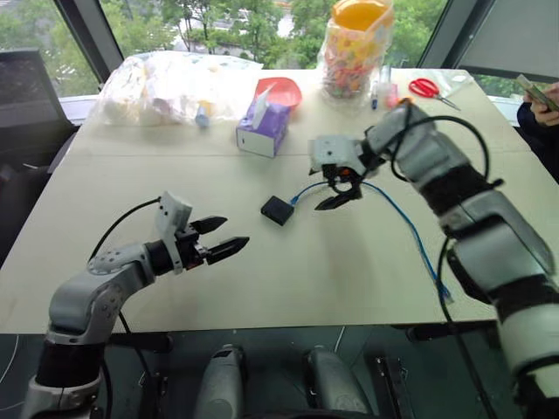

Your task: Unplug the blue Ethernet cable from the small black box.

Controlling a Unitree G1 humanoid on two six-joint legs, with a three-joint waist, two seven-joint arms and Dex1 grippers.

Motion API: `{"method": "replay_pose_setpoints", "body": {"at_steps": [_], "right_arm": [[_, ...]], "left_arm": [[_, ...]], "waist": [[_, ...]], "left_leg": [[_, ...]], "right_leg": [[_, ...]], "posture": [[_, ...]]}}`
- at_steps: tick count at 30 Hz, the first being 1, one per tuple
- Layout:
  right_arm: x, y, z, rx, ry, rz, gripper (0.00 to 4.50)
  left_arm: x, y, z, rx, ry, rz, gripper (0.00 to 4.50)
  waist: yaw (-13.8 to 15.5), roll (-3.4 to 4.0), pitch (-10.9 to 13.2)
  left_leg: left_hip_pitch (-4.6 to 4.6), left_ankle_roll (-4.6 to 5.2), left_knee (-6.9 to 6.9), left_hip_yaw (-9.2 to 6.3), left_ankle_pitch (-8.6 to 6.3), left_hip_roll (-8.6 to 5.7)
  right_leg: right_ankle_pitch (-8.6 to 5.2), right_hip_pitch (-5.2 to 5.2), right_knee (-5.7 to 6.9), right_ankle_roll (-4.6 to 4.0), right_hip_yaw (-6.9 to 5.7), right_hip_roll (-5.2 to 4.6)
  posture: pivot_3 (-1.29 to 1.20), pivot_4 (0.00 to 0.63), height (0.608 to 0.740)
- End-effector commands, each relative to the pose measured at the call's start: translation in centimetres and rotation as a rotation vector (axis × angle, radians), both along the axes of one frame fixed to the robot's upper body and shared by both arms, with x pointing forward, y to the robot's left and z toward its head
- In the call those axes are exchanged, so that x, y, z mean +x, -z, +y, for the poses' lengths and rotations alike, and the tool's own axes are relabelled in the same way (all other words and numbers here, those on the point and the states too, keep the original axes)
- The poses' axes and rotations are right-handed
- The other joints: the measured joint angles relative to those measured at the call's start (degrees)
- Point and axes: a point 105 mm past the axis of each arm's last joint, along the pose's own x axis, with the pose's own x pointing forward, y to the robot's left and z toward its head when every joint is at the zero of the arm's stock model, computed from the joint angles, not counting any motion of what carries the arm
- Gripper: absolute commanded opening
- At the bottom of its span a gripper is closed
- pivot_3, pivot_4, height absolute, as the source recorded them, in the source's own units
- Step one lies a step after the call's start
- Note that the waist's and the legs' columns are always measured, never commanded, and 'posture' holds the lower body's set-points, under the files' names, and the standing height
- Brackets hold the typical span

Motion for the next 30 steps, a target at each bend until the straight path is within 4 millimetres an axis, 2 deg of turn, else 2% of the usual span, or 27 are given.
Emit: {"method": "replay_pose_setpoints", "body": {"at_steps": [1,5,10,14,17,19,21,24,27,30], "right_arm": [[0.8,0.0,1.0,-0.064,-0.007,-0.04,4.5],[1.1,1.4,2.4,-0.097,-0.001,-0.052,4.5],[0.9,3.6,3.1,-0.162,0.002,-0.05,4.5],[0.7,4.3,4.0,-0.152,0.006,-0.036,4.5],[0.4,4.3,4.8,-0.121,0.012,-0.002,3.62],[0.2,4.5,5.0,-0.12,0.015,0.014,2.54],[-0.1,4.6,5.3,-0.11,0.015,0.04,1.67],[-0.5,4.7,5.6,-0.082,0.024,0.088,0.05],[-0.5,4.5,5.6,-0.072,0.014,0.091,0.01],[-0.2,3.4,5.7,-0.002,0.008,0.063,0.01]], "left_arm": [[-0.5,-1.1,-0.1,0.011,-0.013,-0.062,4.48],[-0.8,-1.3,0.3,0.019,-0.048,-0.076,4.48],[-1.2,-1.6,1.1,0.051,-0.109,-0.104,4.48],[-1.6,-1.7,1.8,0.068,-0.15,-0.116,4.48],[-1.8,-1.7,2.1,0.073,-0.169,-0.115,4.5],[-2.0,-1.7,2.3,0.079,-0.17,-0.112,4.5],[-2.2,-1.6,2.6,0.089,-0.172,-0.109,4.5],[-2.0,-1.8,3.1,0.095,-0.175,-0.11,4.5],[-1.7,-2.1,3.3,0.093,-0.171,-0.11,4.5],[-1.1,-2.2,3.3,0.083,-0.15,-0.104,4.5]], "waist": [[0.14,0.01,0.01],[0.16,0.02,0.02],[-0.02,0.02,0.01],[-0.91,0.0,-0.02],[-1.7,0.0,-0.02],[-2.13,0.0,-0.02],[-2.54,0.0,-0.02],[-2.75,0.01,-0.01],[-2.7,0.01,-0.01],[-2.69,0.02,-0.01]], "left_leg": [[-0.01,-0.02,0.0,-0.01,0.01,0.01],[-0.01,-0.15,0.03,-0.02,0.08,0.01],[0.01,-0.19,0.07,-0.01,0.11,0.0],[0.11,-0.2,0.04,-0.03,0.1,0.02],[0.2,-0.21,0.06,-0.04,0.11,0.02],[0.22,-0.22,0.06,-0.07,0.12,0.02],[0.22,-0.23,0.07,-0.08,0.12,0.02],[0.21,-0.23,0.06,-0.1,0.13,0.02],[0.19,-0.23,0.06,-0.1,0.12,0.02],[0.15,-0.23,0.06,-0.1,0.13,0.01]], "right_leg": [[0.0,-0.04,0.06,0.0,-0.01,0.0],[-0.05,-0.08,0.19,-0.1,0.0,-0.01],[-0.09,-0.09,0.24,-0.2,0.02,-0.02],[-0.09,-0.04,0.31,-0.21,0.01,0.0],[-0.09,0.06,0.35,-0.21,0.01,0.0],[-0.09,0.06,0.4,-0.21,0.01,0.01],[-0.09,0.04,0.45,-0.21,0.01,0.01],[-0.09,0.0,0.5,-0.21,0.01,0.03],[-0.09,-0.03,0.51,-0.2,0.01,0.03],[-0.07,-0.07,0.51,-0.17,0.0,0.03]], "posture": [[0.0,0.15,0.735],[0.0,0.15,0.735],[0.0,0.15,0.735],[0.0,0.15,0.735],[0.0,0.15,0.735],[0.0,0.15,0.735],[0.0,0.15,0.735],[0.0,0.15,0.735],[0.0,0.15,0.735],[0.0,0.15,0.735]]}}
